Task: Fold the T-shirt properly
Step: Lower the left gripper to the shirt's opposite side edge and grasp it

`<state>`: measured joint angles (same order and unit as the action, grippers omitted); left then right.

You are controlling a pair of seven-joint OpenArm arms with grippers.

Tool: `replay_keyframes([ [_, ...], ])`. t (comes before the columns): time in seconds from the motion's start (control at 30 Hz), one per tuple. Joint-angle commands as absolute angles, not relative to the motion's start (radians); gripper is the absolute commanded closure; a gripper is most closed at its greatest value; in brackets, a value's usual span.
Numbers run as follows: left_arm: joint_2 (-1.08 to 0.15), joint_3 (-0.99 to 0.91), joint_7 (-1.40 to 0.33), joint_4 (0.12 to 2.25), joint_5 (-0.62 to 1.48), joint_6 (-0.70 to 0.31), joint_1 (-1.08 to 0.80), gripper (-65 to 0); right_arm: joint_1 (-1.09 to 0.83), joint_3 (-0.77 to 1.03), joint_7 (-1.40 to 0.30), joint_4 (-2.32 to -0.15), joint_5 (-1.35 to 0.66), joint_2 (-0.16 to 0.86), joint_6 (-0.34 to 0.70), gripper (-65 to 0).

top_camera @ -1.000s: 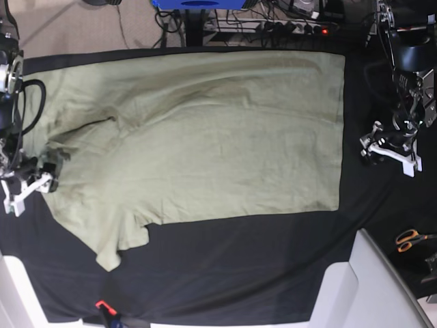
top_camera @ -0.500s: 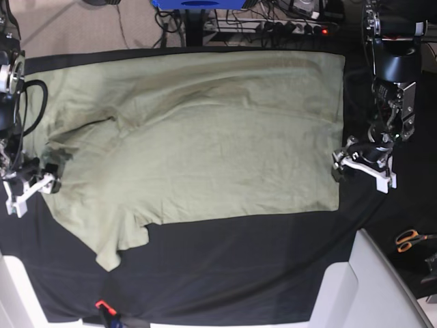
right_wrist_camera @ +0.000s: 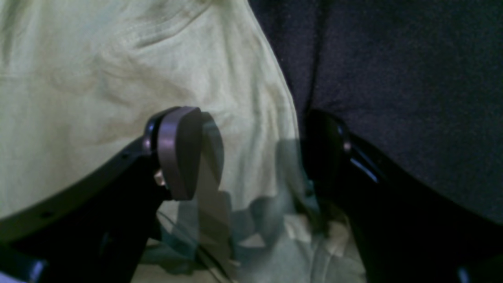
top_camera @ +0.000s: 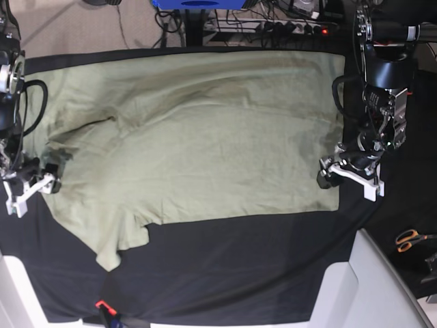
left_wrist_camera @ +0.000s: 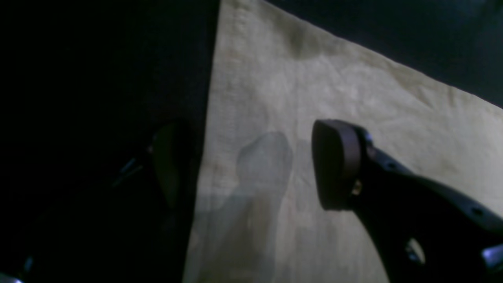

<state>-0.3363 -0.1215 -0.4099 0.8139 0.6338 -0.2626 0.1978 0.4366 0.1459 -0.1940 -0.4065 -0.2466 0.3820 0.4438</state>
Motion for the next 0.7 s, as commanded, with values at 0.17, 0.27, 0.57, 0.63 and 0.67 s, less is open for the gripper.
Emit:
replay_keyframes([
  [0.17,-0.321,-0.116,-0.453,0.814,0.631,-0.262,0.208,-44.8,0.455,0.145,-0.205,-0.421,-0.252,0.39,0.458,-38.1],
  [0.27,-0.314,-0.071,-0.452,0.814,0.631,-0.262,0.209,-34.6,0.455,0.145,-0.205,-0.421,-0.252,0.39,0.458,-38.1],
  [0.57,-0.315,-0.113,-0.45,0.814,0.631,-0.262,0.211,-1.6,0.455,0.145,-0.2,-0.421,-0.252,0.389,0.458,-35.1],
  [0.63,-0.318,-0.134,-0.45,0.817,0.631,-0.262,0.213,0.0,0.455,0.145,-0.199,-0.43,-0.252,0.389,0.458,-24.0],
  [0.67,-0.318,-0.14,-0.45,0.817,0.631,-0.262,0.214,0.0,0.455,0.147,-0.199,-0.444,-0.252,0.389,0.458,-16.2],
])
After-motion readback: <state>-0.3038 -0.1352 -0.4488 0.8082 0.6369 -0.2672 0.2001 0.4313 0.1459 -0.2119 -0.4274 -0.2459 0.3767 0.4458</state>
